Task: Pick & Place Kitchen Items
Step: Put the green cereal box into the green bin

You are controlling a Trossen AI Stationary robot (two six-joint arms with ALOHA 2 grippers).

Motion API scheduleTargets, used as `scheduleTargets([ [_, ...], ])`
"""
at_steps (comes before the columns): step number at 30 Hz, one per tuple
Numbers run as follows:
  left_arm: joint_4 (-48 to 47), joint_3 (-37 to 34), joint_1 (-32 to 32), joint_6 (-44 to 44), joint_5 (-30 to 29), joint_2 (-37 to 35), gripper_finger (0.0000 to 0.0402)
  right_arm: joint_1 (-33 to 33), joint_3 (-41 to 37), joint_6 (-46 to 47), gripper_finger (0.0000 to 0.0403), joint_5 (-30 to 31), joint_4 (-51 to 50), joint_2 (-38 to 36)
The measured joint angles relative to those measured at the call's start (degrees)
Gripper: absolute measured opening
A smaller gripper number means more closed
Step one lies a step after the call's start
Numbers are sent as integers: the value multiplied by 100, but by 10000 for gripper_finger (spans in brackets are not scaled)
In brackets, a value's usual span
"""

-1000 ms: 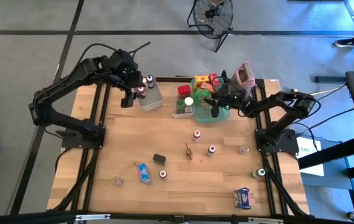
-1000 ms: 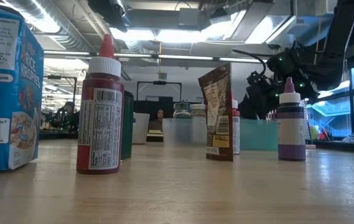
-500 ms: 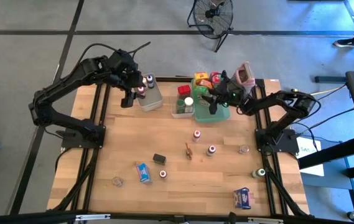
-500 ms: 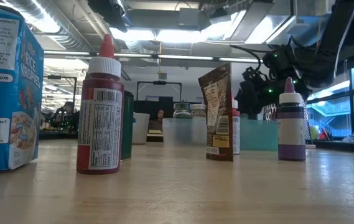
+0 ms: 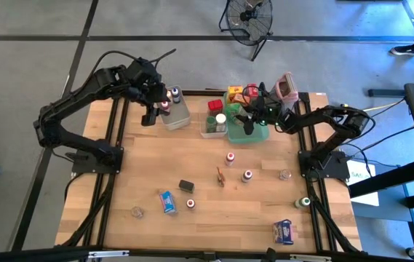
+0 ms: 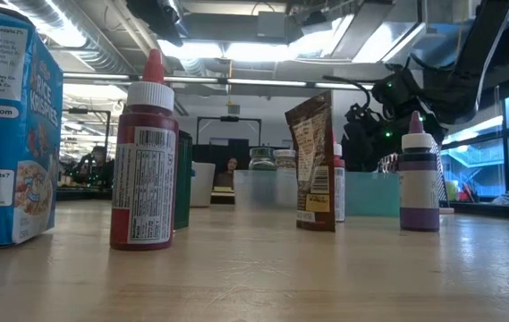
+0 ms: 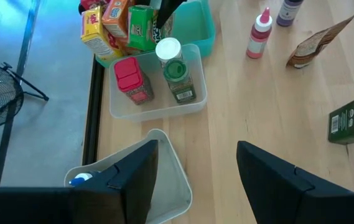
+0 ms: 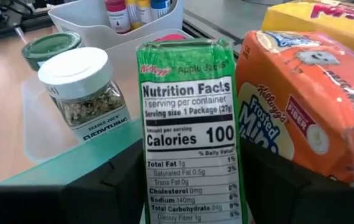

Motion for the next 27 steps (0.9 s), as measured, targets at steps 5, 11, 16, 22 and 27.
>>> scheduleTargets([
  [5,-1,0,0,-4,0,0,212,0,0,96,224,2,-78,0],
  [11,-2,0,0,-47,0,0,212,0,0,105,224,2,-107,0],
  [16,0,0,0,-57,0,0,212,0,0,108,224,4,-99,-2],
  [22,0,0,0,-57,1,0,212,0,0,141,224,231,81,-4],
  [27,0,0,0,-88,2,0,212,-2,0,273,224,453,-9,-4],
])
